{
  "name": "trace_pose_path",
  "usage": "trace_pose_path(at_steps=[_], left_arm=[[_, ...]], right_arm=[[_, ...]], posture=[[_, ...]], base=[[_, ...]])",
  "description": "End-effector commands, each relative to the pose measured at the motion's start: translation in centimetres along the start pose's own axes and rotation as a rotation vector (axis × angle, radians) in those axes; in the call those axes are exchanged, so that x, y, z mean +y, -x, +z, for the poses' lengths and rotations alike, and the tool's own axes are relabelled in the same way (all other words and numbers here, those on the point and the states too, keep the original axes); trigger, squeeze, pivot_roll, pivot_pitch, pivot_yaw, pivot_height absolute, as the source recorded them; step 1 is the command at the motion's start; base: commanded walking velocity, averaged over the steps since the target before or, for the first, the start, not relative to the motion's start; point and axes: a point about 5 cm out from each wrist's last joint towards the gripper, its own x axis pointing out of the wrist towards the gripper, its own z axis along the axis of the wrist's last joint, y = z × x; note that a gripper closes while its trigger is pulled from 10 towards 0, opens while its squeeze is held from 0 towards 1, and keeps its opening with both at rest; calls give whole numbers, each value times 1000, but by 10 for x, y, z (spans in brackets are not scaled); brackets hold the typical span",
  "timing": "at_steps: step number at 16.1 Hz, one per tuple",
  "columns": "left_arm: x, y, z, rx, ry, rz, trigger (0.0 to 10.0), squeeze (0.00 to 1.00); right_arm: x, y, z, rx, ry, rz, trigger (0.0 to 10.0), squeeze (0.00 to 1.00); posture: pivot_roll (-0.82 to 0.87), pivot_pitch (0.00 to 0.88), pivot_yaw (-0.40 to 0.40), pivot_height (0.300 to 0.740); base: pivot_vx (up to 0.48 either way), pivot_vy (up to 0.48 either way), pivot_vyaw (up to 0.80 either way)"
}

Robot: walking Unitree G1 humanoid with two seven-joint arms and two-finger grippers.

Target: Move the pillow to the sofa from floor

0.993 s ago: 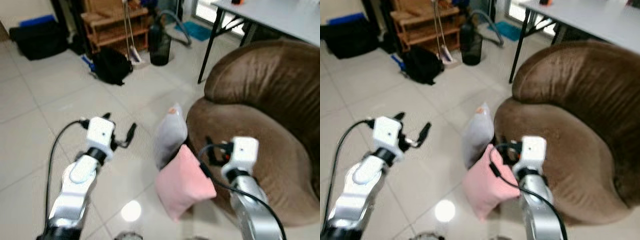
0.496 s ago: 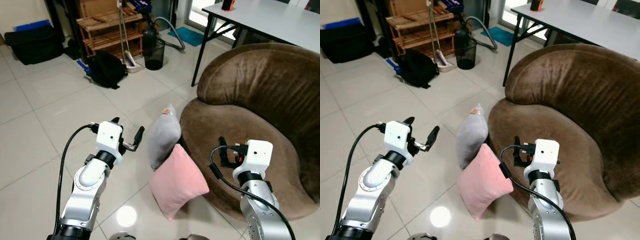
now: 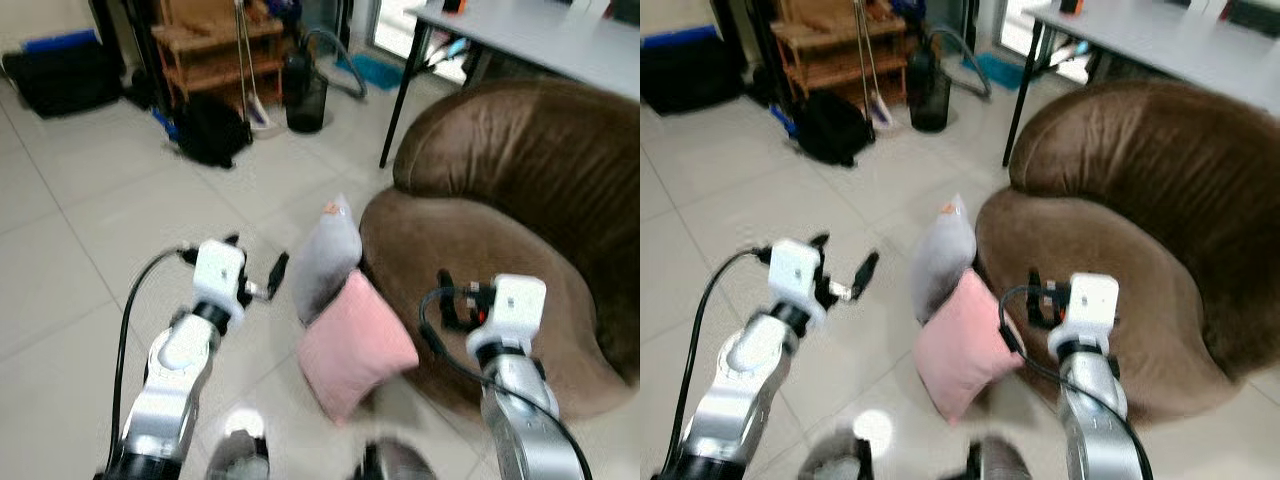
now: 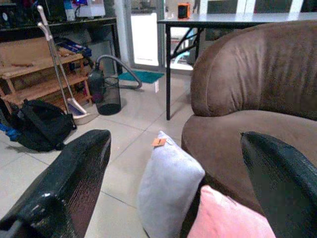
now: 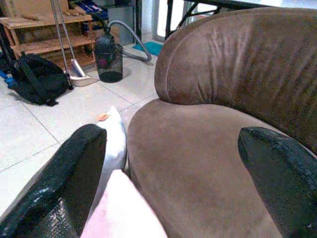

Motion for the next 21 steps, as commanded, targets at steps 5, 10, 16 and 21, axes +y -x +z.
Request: trace_pose_path(at_steps=[5,10,16,21], left_arm=[[-6,0,-1,-1,-3,1,10000,0],[-5,-1,0,-15,12,13,10000,0],[-3,0,-1,-12,17,23,10000,0],[-3,2,-3,-7,20,29,10000,0]], right_arm=[[-3,2,4,-10,35,8,10000,0],[-2,0,5,-6,66,18,10000,0],[1,-1,3,7,66,32,10000,0],[1,-1,1,17,75,45,10000,0]], posture=[[27,86,-73,585],[28,85,-90,585],[32,85,-97,585],[32,79,-106,585]], base=[[0,0,0],[55,0,0],[309,0,0],[327,0,-350]])
